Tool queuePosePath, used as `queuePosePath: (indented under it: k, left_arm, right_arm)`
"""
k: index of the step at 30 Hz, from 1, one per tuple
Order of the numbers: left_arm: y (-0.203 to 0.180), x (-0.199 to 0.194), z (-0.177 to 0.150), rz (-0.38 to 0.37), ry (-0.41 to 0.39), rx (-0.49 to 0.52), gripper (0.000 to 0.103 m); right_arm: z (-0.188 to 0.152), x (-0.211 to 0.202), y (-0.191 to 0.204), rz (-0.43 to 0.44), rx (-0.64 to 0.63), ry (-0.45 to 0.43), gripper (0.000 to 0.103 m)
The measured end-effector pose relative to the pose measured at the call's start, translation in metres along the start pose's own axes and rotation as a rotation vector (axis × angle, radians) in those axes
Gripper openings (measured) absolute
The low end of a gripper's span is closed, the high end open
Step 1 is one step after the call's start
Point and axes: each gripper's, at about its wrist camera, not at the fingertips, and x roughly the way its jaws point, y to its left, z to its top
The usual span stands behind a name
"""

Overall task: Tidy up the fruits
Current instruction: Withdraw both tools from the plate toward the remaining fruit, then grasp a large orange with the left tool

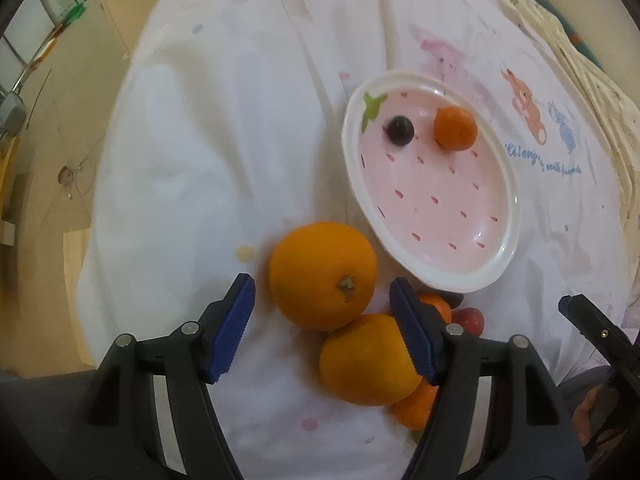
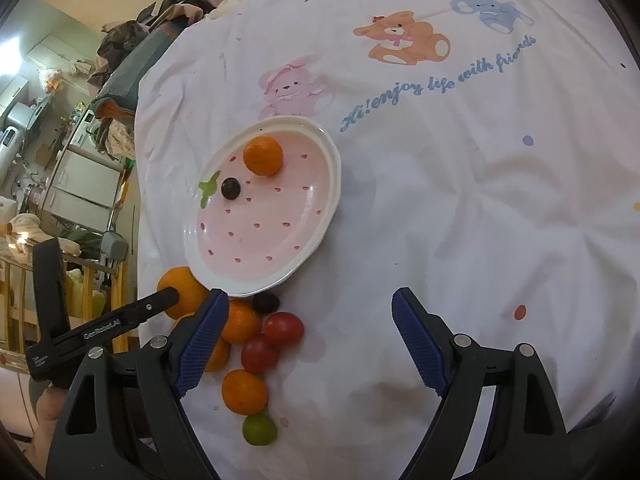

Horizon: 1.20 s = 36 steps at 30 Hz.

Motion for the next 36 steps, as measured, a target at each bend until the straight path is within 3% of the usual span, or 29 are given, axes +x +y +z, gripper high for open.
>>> queuePosePath:
  k: [7, 12, 16, 25, 28, 36]
  left_arm:
    - [0.004, 0.015, 0.004, -0.001, 0.048, -0.044, 0.066]
    - [-0.001, 0.022, 0.005, 0.022, 0.041, -0.018, 0.066]
    - [-0.005, 0.023, 0.005, 0.051, 0.029, 0.01, 0.058]
    - [0.002, 0.008, 0.002, 0.026, 0.015, 0.004, 0.054]
    - [0.009, -0.008, -0.001, 0.021, -0.008, -0.026, 0.054]
    - [0.018, -0.043, -0.007, -0.003, -0.1, -0.043, 0.054]
  right_arm:
    - [0.002, 0.004, -0.004, 0.0, 0.009, 0.014, 0.086]
    - [0.002, 0.007, -0.002, -0.008, -0.002, 0.021, 0.086]
    - [0.001, 0.011, -0.002, -0.021, -0.008, 0.031, 0.086]
    - [-0.001, 0.021, -0.002, -0.028, -0.013, 0.067, 0.086]
    - [-0.005, 0.031, -0.001, 0.014, -0.001, 0.127, 0.086]
    - [-0.01, 0.065, 0.007, 0.056, -0.002, 0.232, 0.058]
